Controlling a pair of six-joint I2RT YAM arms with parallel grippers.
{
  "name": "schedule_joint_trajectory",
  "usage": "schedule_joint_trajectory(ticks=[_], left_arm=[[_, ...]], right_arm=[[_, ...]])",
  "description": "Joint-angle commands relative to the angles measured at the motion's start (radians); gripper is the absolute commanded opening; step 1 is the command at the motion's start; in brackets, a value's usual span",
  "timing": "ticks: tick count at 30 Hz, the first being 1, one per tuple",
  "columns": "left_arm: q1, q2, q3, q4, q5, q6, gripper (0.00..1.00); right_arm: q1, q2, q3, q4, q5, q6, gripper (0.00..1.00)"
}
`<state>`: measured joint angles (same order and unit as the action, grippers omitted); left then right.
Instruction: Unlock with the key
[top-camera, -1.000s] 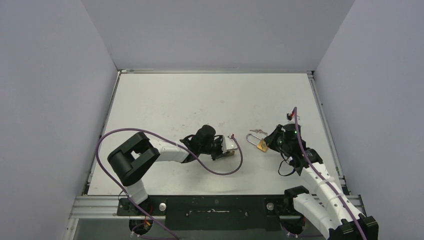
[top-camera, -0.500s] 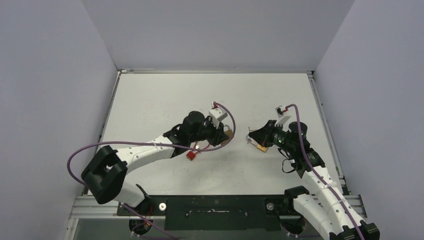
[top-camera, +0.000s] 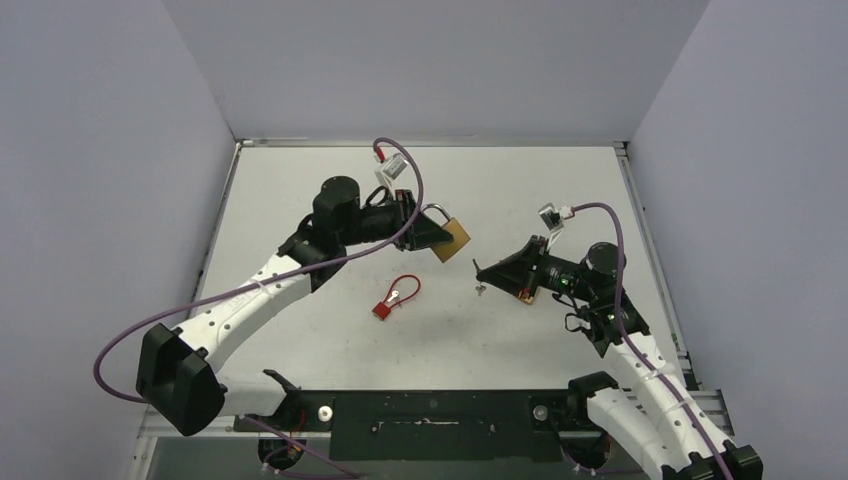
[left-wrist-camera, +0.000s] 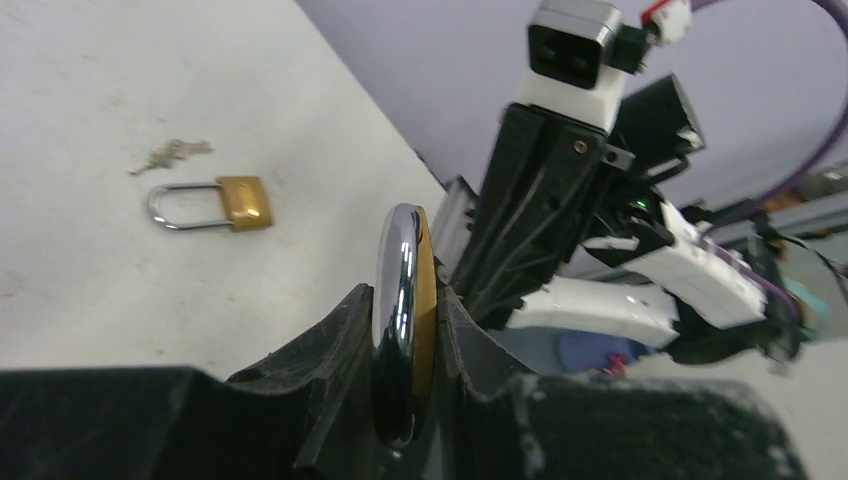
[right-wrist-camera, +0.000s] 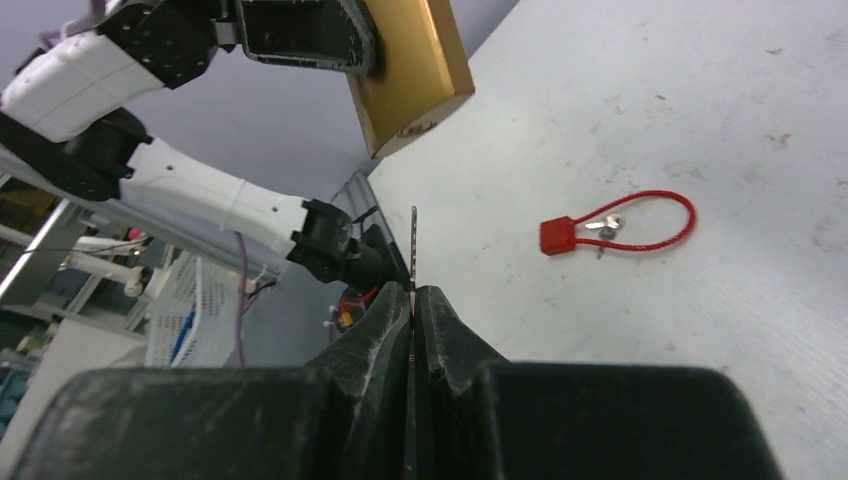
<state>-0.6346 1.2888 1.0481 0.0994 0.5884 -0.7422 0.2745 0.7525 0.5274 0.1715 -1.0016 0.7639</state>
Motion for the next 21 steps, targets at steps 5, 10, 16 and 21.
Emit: schedule_joint_trajectory(ticks=[5,10,16,21], left_arm=[[-0.003,-0.010,0.194,0.017,0.344,-0.220,0.00],[0.005,0.008,0.241,-0.014,0.388,-0.231,0.00],[0.009,0.021,0.227,-0.008,0.406,-0.247,0.00],[0.018,0.019,0.219,-0.031,0.413,-0.227,0.00]], right_arm=[[0.116,0.050,0.132,0.117,-0.039,0.142,0.00],[0.158,0.061,0.150,0.150,-0.050,0.146,0.00],[0.160,0.040,0.173,0.146,-0.090,0.125,0.00],[0.166,0.028,0.204,0.093,-0.107,0.080,0.00]])
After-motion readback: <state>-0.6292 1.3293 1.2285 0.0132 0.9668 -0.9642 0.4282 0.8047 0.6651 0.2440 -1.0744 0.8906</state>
